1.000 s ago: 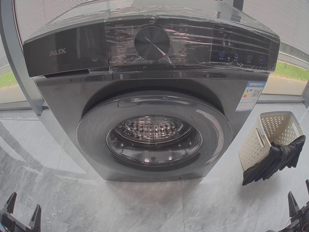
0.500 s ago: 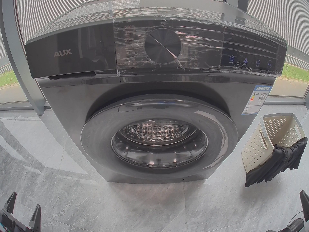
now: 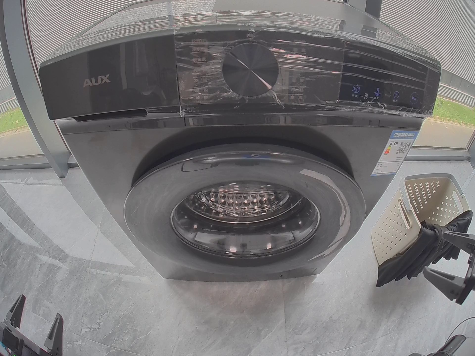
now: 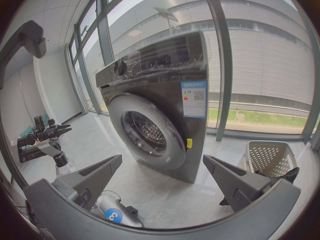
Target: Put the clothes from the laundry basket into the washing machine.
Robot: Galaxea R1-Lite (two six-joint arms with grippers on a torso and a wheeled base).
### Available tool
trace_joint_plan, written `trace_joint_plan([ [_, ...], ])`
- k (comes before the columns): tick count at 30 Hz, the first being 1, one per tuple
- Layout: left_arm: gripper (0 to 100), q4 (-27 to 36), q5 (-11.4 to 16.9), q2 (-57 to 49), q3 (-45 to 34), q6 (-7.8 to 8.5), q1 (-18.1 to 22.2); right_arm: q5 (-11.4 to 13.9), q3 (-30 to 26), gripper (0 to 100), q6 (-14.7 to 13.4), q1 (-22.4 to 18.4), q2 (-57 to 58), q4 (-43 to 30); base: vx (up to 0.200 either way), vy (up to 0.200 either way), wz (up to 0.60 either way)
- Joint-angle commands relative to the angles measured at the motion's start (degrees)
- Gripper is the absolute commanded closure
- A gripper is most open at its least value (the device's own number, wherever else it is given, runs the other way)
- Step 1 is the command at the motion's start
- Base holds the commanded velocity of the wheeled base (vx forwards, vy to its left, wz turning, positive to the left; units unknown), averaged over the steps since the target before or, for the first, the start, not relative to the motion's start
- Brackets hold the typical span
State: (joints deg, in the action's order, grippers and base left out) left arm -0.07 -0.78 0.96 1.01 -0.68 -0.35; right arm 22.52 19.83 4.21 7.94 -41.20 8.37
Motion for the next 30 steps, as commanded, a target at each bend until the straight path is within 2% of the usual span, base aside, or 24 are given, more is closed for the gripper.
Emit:
trace_joint_plan([
  [1, 0, -0.01, -0.01, -0.96, -1.01, -0.02, 0.00, -2.48, 3.54, 0, -1.92, 8.41, -15.75, 3.58, 0.000, 0.000, 0.00],
  [3, 0, -0.01, -0.01, -0.96, -1.01, -0.02, 0.00, -2.65, 3.90, 0, -3.06, 9.29, -17.51, 4.90, 0.000, 0.000, 0.00],
  [5, 0, -0.01, -0.01, -0.96, -1.01, -0.02, 0.00, -3.53, 4.60, 0, -5.26, 10.08, -22.25, 9.38, 0.000, 0.000, 0.00],
  [8, 0, -0.01, -0.01, -0.96, -1.01, -0.02, 0.00, -4.32, 4.78, 0, -6.05, 10.61, -26.91, 13.69, 0.000, 0.000, 0.00],
  [15, 0, -0.01, 0.08, -0.96, -1.01, -0.02, 0.00, -6.34, 5.92, 0, -6.05, 10.35, -34.12, 18.78, 0.000, 0.000, 0.00],
  [21, 0, -0.01, -0.01, -0.96, -1.01, -0.02, 0.00, -5.82, 7.06, 0, -6.05, 10.35, -38.69, 19.66, 0.000, 0.000, 0.00],
  [30, 0, -0.01, -0.01, -0.96, -1.01, -0.02, 0.00, -5.90, 8.29, 0, -6.32, 10.70, -45.63, 26.17, 0.000, 0.000, 0.00],
])
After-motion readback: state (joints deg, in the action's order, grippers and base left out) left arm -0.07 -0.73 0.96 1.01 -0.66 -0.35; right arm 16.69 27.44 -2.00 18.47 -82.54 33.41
